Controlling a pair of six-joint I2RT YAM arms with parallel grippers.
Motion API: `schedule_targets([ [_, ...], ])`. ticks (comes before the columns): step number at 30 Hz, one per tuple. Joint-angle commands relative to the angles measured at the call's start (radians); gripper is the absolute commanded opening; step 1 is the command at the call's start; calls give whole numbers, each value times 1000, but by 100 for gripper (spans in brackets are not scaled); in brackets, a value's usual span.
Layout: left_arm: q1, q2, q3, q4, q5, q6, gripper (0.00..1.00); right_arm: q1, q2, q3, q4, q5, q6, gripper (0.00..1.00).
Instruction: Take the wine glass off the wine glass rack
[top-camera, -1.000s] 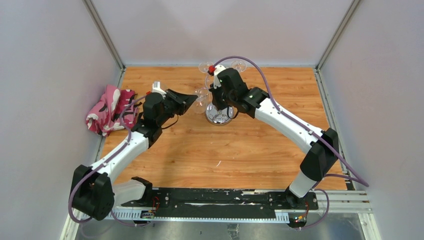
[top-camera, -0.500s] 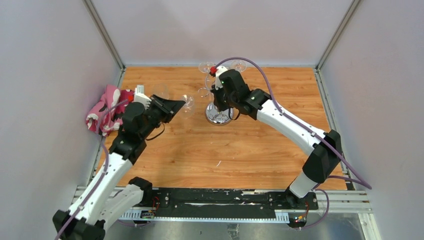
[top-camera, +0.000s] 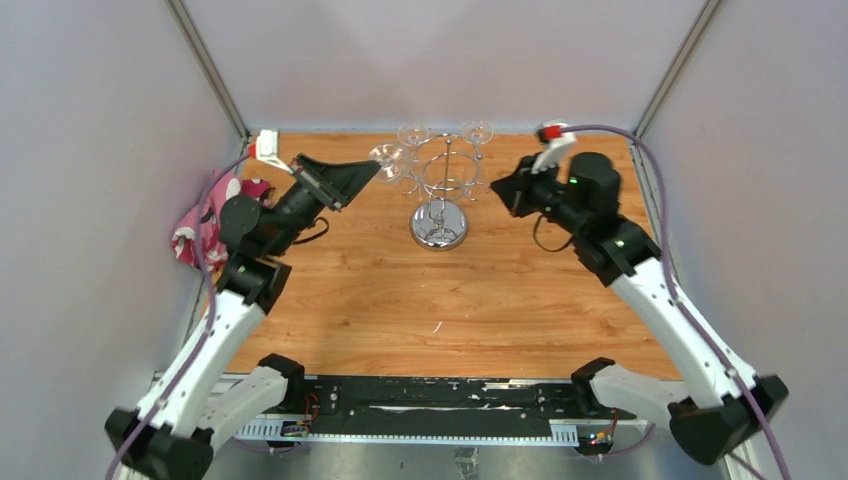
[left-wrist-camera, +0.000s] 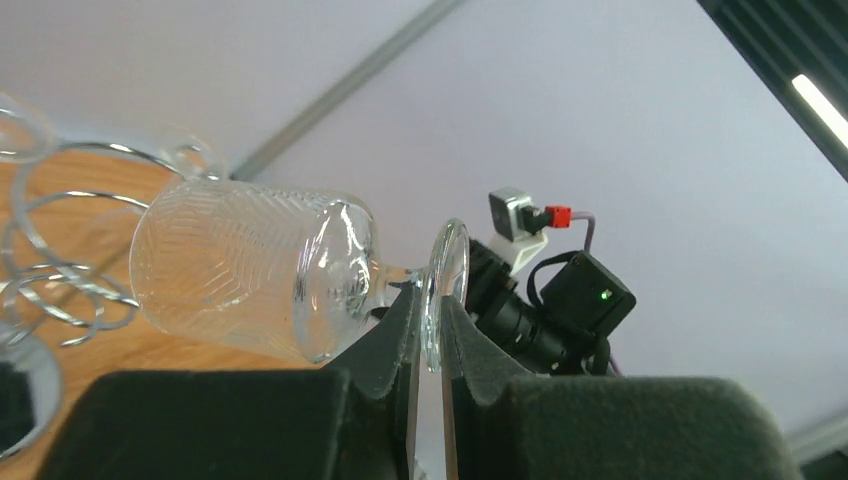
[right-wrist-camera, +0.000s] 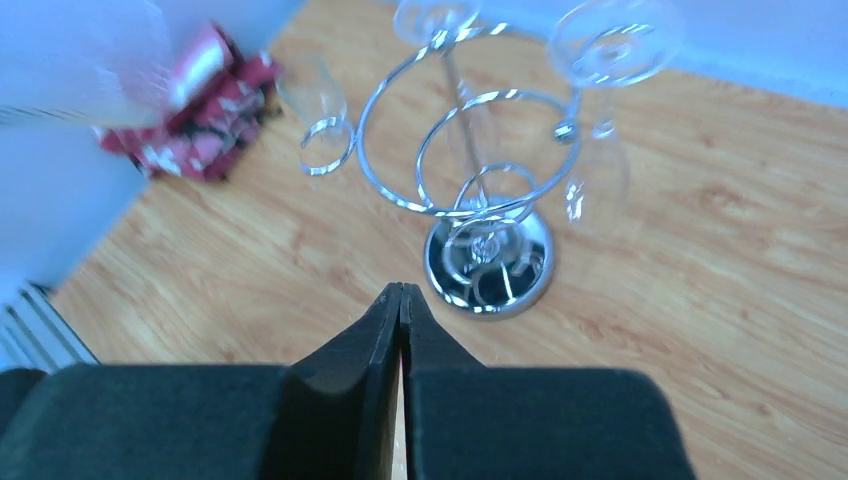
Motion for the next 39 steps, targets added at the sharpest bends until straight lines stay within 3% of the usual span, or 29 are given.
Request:
schedule_targets([
  [1,3,178,18,559,275,-142,0,-213,-161,-136,254,-345,167,9],
  [6,5,390,67,1094,397,-405,0,-330,-174,-213,553,-607,378,14],
  [8,9,484,120,1321,434,-547,0,-332,-137,-219,657,-684,463,22],
  [11,9,535,164,1336,470,-566,0,-335,-80,-219,778,-752,546,29],
  [13,8,535,177,1337,496,-556,0,-338,-46,-219,865,-793,592,43],
  [17,8,509,187,1336,541,-528,0,-339,22,-220,1132,-865,760,56],
  [23,8,502,194,1336,559,-531,0,-349,120,-220,1591,-906,1038,60],
  [26,9,502,187,1336,558,-531,0,-351,210,-185,1836,-897,1254,60],
  [39,11,507,177,1336,554,-526,0,-291,301,-73,1866,-896,1329,60],
])
